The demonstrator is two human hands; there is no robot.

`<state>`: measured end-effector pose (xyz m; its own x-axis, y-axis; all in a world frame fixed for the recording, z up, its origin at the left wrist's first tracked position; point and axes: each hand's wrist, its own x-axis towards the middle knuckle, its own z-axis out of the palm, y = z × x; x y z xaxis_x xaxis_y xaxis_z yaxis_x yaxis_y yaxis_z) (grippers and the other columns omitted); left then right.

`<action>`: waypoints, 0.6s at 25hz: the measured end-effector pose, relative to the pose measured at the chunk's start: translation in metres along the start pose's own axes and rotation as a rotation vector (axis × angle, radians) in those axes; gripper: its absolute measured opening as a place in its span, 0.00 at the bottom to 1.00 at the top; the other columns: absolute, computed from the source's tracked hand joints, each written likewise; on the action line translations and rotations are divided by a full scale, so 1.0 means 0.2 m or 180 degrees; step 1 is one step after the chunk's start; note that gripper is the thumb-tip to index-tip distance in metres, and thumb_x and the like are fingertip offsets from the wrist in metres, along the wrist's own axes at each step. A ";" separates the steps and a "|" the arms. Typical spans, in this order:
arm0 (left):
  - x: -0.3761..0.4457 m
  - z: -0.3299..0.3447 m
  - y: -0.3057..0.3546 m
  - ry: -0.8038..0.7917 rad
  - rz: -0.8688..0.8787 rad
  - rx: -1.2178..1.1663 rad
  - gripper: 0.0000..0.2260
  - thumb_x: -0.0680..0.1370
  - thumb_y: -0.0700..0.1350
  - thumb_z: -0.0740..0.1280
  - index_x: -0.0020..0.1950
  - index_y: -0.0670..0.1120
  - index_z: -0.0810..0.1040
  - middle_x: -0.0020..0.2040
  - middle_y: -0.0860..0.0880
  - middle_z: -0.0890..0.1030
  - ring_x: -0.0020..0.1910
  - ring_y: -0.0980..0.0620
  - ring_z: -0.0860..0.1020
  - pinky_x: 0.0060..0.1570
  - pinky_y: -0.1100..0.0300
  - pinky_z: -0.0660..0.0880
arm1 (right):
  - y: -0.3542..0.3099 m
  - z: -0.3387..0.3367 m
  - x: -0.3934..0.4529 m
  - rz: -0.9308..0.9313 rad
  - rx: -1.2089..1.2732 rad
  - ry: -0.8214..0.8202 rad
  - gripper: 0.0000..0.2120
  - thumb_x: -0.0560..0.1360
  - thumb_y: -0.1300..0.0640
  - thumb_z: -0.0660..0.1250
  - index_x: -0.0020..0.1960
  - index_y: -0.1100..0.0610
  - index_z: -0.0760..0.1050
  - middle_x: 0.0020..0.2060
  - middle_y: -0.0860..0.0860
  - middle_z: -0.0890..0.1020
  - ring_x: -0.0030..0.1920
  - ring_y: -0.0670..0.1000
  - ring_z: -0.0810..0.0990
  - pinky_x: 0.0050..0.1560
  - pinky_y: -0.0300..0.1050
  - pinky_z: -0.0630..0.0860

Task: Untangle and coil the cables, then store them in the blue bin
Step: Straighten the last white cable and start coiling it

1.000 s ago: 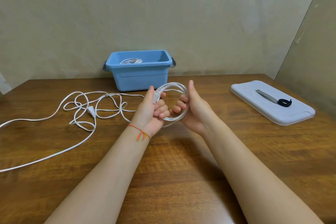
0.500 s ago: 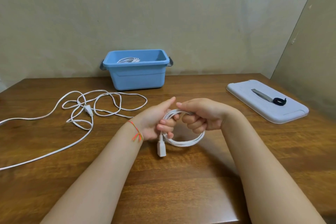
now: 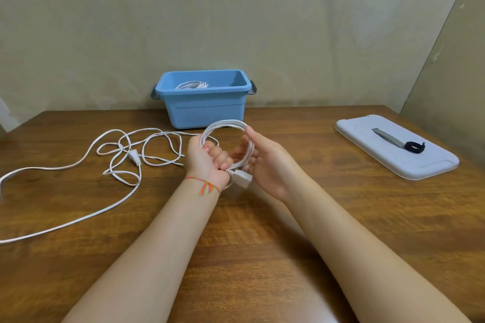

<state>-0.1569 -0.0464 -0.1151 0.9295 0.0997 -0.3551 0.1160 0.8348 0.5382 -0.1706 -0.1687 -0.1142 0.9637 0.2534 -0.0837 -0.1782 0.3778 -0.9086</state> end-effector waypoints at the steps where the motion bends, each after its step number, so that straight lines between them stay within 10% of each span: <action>1: 0.00 -0.01 0.00 0.0088 0.0040 -0.0118 0.22 0.80 0.48 0.56 0.27 0.49 0.58 0.23 0.52 0.55 0.19 0.53 0.53 0.20 0.66 0.53 | 0.03 0.03 0.00 -0.0149 -0.0142 0.0023 0.10 0.78 0.50 0.68 0.48 0.58 0.75 0.38 0.53 0.79 0.43 0.55 0.78 0.48 0.50 0.75; 5: 0.06 -0.04 0.05 0.0227 0.0065 -0.0590 0.26 0.83 0.50 0.53 0.24 0.48 0.59 0.20 0.52 0.56 0.16 0.53 0.54 0.21 0.70 0.55 | 0.07 0.06 -0.02 -0.0149 -0.1236 -0.0088 0.21 0.70 0.57 0.77 0.59 0.52 0.74 0.49 0.57 0.81 0.46 0.59 0.84 0.47 0.58 0.82; 12: 0.04 -0.03 0.04 -0.0250 -0.0266 -0.0580 0.25 0.82 0.56 0.56 0.27 0.47 0.63 0.22 0.52 0.60 0.19 0.54 0.58 0.42 0.58 0.72 | 0.00 -0.01 -0.02 -0.0218 -0.1445 -0.0174 0.02 0.77 0.63 0.68 0.48 0.61 0.76 0.34 0.54 0.79 0.36 0.52 0.78 0.35 0.42 0.73; 15: 0.01 -0.01 0.09 -0.0379 -0.0462 -0.0078 0.22 0.80 0.58 0.62 0.33 0.45 0.71 0.25 0.52 0.63 0.20 0.55 0.61 0.29 0.63 0.70 | -0.07 -0.08 -0.03 0.0069 -0.1632 -0.0368 0.01 0.78 0.64 0.66 0.48 0.60 0.76 0.35 0.54 0.77 0.33 0.48 0.77 0.37 0.42 0.72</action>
<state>-0.1542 -0.0309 -0.1079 0.9387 -0.0863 -0.3337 0.2446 0.8489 0.4686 -0.1697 -0.1896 -0.1070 0.9275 0.3638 -0.0854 -0.0499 -0.1058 -0.9931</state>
